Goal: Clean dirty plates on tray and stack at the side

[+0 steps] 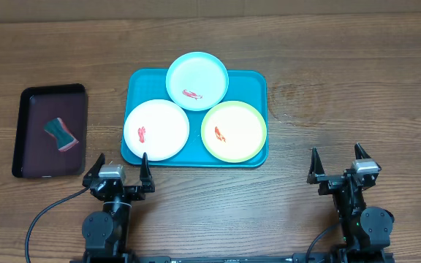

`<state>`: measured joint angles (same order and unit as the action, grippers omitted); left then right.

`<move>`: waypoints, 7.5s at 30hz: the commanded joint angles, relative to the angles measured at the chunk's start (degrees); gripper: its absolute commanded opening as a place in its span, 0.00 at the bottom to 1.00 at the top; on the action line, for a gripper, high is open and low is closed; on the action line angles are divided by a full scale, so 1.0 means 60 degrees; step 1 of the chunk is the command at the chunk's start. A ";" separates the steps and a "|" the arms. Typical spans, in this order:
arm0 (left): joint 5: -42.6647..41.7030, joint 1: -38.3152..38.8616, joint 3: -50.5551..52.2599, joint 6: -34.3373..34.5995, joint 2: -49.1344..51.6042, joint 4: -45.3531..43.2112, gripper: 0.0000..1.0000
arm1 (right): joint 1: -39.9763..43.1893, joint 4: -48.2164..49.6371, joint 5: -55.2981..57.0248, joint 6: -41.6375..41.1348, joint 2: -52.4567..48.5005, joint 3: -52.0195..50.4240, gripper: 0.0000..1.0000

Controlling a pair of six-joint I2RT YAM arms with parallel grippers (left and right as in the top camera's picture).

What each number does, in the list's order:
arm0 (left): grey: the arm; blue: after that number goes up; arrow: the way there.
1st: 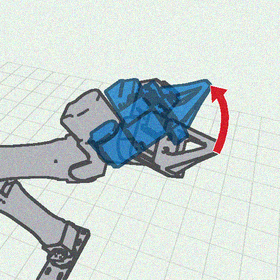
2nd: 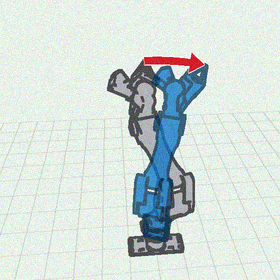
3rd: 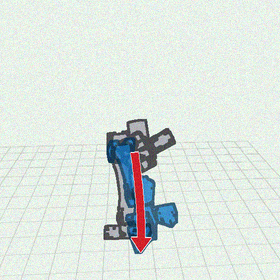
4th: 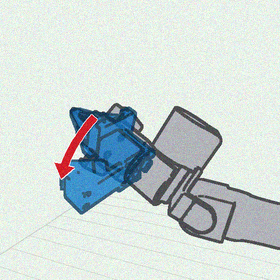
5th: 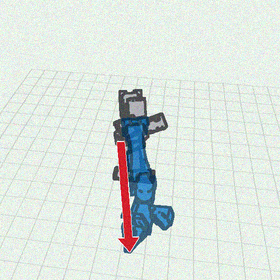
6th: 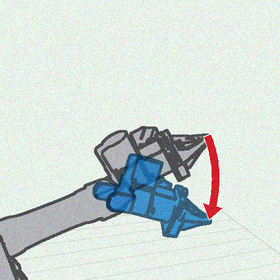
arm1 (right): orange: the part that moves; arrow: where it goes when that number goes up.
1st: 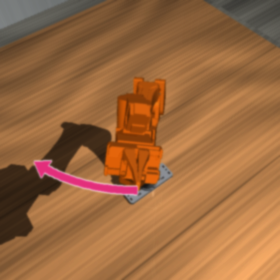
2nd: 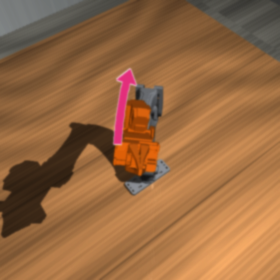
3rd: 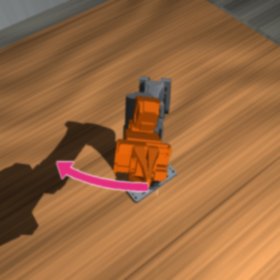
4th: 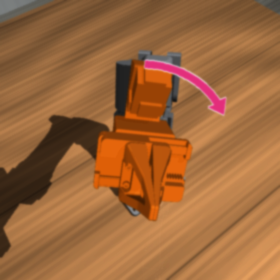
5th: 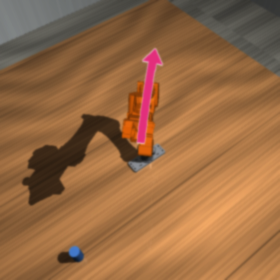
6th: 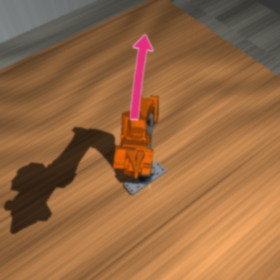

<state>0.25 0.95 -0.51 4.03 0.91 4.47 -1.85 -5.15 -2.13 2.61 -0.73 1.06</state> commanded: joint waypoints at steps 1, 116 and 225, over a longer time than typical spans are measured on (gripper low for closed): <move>0.0124 0.0025 0.0040 -0.0219 -0.0102 -0.0007 1.00 | 0.0051 0.0069 0.0025 0.0040 0.0091 -0.0098 1.00; 0.1694 -0.4841 -1.6793 0.3253 2.1839 0.8958 0.52 | 0.0051 0.0069 0.0025 0.0036 0.0091 -0.0098 1.00; -0.3384 -0.2528 -2.1474 0.0674 2.0578 1.5384 0.04 | 0.0051 0.0069 0.0025 0.0040 0.0091 -0.0098 1.00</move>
<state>-17.28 -18.90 -132.55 11.42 124.88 96.47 -1.85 -5.15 -2.13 2.66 -0.73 1.06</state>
